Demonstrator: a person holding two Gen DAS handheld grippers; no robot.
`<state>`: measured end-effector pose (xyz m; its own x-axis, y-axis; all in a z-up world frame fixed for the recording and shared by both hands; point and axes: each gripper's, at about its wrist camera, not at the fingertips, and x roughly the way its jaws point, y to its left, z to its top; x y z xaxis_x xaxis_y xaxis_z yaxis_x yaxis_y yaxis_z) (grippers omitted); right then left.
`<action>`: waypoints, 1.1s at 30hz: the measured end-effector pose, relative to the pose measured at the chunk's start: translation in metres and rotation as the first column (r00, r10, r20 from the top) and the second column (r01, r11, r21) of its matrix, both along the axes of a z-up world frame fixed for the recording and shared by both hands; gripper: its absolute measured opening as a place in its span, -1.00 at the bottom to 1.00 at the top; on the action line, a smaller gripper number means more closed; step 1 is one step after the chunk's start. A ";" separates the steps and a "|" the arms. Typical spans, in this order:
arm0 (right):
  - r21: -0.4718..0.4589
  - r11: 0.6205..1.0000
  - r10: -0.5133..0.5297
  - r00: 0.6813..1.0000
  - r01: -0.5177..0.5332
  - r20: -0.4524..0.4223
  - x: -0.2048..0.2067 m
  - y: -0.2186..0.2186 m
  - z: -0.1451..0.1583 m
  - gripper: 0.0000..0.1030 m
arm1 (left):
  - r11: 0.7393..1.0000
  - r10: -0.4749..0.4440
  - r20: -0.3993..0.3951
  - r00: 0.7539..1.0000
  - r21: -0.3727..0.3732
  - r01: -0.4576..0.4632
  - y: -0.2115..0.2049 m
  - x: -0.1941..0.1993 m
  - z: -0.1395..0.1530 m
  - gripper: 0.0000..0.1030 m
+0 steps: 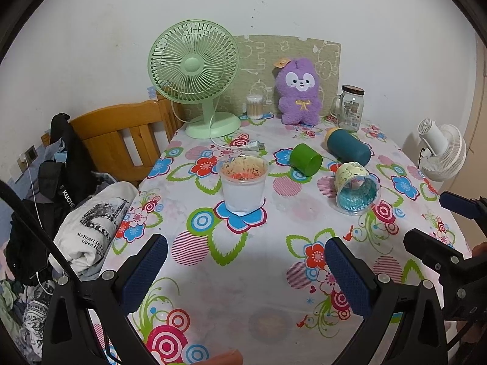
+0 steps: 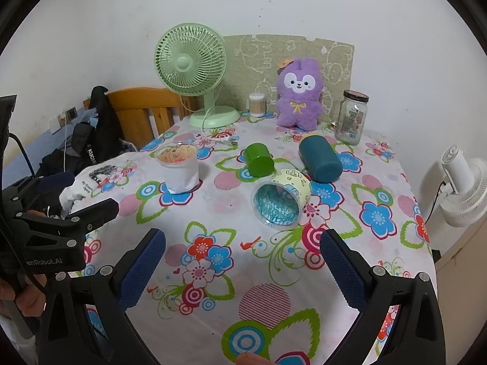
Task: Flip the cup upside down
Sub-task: 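Move the right tool toward the clear plastic cup with orange residue, then close the right gripper around the clear cup's rim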
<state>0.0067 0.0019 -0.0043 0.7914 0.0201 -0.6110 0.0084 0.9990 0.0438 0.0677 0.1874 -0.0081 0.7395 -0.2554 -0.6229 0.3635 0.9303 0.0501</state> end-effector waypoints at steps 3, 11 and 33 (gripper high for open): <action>-0.001 1.000 -0.002 1.000 0.002 0.003 0.001 -0.001 0.002 0.98 | 1.000 -0.003 0.001 1.000 -0.002 0.003 -0.001 0.000 0.002 1.00; -0.001 1.000 -0.002 1.000 0.002 0.002 0.001 0.001 0.005 0.98 | 1.000 -0.004 0.006 1.000 -0.003 0.004 0.000 -0.001 0.004 1.00; 0.066 0.967 0.246 0.969 -0.247 0.029 0.068 0.038 -0.010 0.98 | 0.988 -0.128 0.049 0.991 0.095 0.123 0.028 0.013 -0.022 1.00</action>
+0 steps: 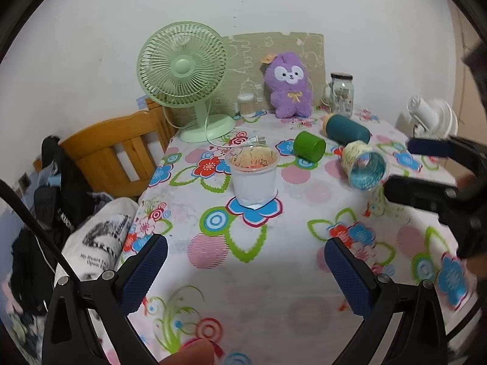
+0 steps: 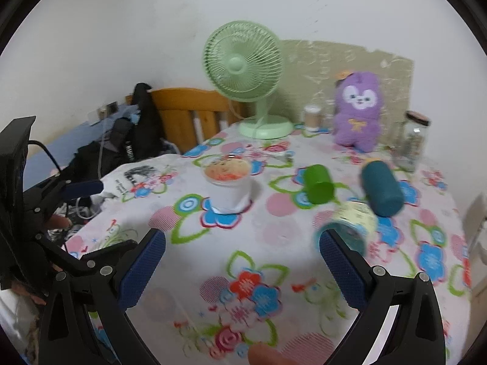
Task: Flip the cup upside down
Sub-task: 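Close the right gripper around the clear cup's rim, then lift the clear cup with the right gripper and roll it upside down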
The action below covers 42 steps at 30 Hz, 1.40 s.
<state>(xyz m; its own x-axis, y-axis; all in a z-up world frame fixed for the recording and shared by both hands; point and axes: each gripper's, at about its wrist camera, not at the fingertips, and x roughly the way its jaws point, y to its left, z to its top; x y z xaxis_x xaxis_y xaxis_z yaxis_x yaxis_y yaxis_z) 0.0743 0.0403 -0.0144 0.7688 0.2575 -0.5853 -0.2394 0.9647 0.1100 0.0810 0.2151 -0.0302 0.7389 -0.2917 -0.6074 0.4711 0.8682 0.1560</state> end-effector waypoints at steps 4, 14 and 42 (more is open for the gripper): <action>0.064 0.997 0.046 0.996 -0.042 -0.076 0.031 0.004 -0.014 0.98 | 0.999 -0.033 0.013 0.999 0.015 0.033 0.007 0.013 -0.004 1.00; 0.115 0.991 0.098 0.968 -0.073 -0.232 0.105 0.015 -0.044 0.98 | 0.986 -0.169 -0.022 0.985 -0.016 0.169 0.014 0.074 -0.016 1.00; 0.125 0.983 0.159 0.958 -0.132 -0.241 0.131 0.025 -0.035 0.28 | 0.972 -0.219 -0.036 0.975 0.074 0.222 0.003 0.122 -0.023 1.00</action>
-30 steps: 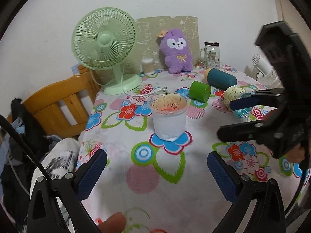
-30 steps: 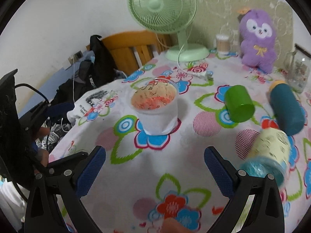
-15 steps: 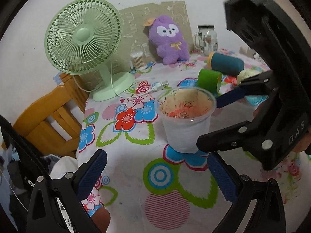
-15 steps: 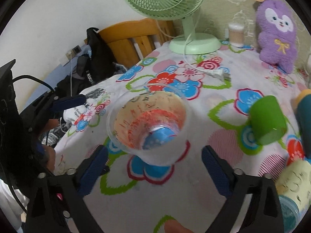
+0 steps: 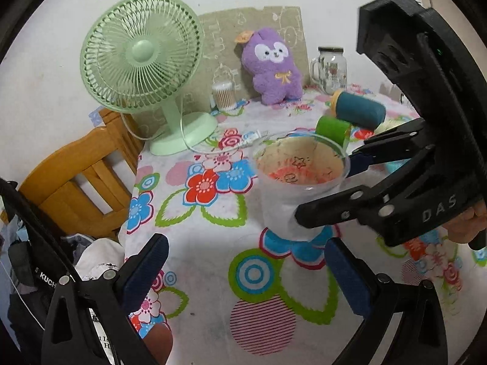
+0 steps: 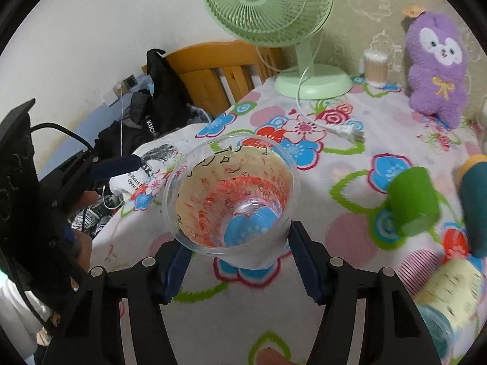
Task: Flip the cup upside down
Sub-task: 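Lift the clear cup with the right gripper and roll it upside down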
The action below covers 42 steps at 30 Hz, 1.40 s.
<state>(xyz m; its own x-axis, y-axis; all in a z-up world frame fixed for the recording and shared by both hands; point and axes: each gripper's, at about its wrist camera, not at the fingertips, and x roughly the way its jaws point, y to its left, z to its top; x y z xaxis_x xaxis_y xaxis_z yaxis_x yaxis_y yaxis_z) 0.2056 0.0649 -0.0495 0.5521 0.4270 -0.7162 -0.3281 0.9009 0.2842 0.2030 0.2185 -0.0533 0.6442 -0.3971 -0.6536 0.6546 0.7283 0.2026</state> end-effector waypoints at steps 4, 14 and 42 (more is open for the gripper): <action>-0.004 1.000 -0.004 1.000 0.004 -0.022 -0.030 -0.013 0.011 0.27 | 0.999 -0.036 0.008 0.999 -0.031 0.037 0.000 -0.023 0.010 1.00; -0.229 0.968 0.067 0.985 -0.103 -0.161 -0.102 -0.022 0.034 0.27 | 0.988 -0.150 0.025 0.988 -0.036 0.151 -0.013 -0.092 0.014 1.00; -0.074 0.985 -0.153 0.603 0.154 -0.783 -0.134 -0.066 -0.020 0.30 | 0.976 -0.142 -0.080 0.987 -0.180 0.126 -0.010 -0.186 -0.027 1.00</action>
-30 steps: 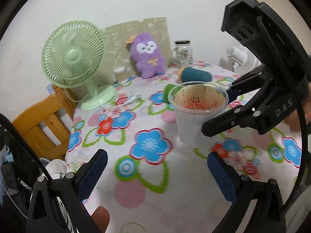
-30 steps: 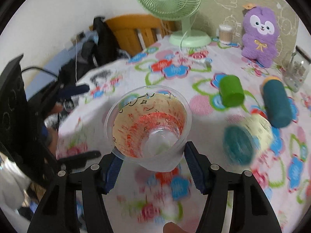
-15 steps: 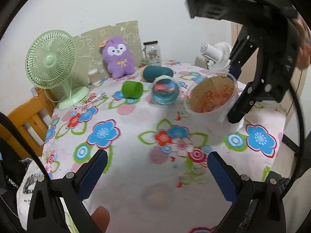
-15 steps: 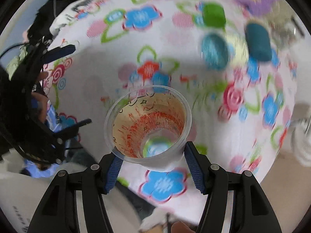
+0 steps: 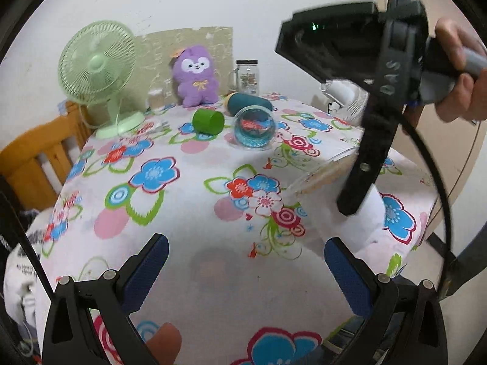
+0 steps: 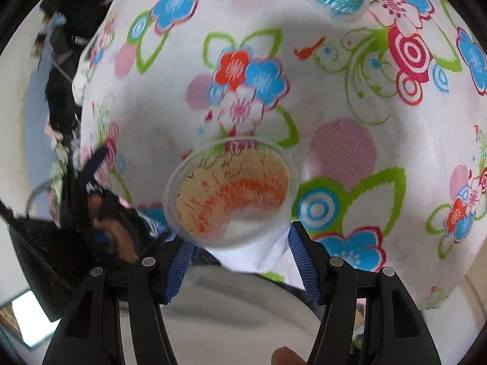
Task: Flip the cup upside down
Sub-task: 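Lift the clear cup with the right gripper and roll it upside down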
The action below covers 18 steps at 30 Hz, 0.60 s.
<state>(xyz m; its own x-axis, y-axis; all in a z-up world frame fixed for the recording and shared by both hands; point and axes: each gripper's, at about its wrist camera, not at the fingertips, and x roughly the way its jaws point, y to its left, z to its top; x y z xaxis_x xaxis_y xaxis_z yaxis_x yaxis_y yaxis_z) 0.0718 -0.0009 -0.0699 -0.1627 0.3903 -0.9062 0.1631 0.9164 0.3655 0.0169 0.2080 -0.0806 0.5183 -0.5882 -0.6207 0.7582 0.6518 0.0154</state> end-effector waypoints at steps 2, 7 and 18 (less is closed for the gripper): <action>0.000 1.000 -0.009 1.000 0.009 0.008 0.008 -0.004 0.000 0.34 | 1.000 -0.006 -0.014 1.000 -0.007 0.006 0.002 -0.001 -0.001 1.00; 0.000 1.000 0.029 0.999 -0.029 0.014 0.012 -0.001 0.001 0.43 | 1.000 -0.009 0.007 1.000 0.007 0.009 -0.001 -0.008 0.001 1.00; -0.014 0.983 0.183 0.973 -0.182 0.139 0.002 0.001 0.032 0.55 | 0.998 0.032 -0.041 0.999 -0.050 -0.034 0.006 0.006 0.008 1.00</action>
<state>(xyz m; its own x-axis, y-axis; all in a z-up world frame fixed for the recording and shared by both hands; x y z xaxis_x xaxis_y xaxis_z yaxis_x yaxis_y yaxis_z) 0.0738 0.0004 -0.0383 -0.1033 0.3648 -0.9254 -0.0593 0.9264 0.3718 0.0229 0.2141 -0.0725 0.5131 -0.6025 -0.6113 0.7355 0.6758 -0.0488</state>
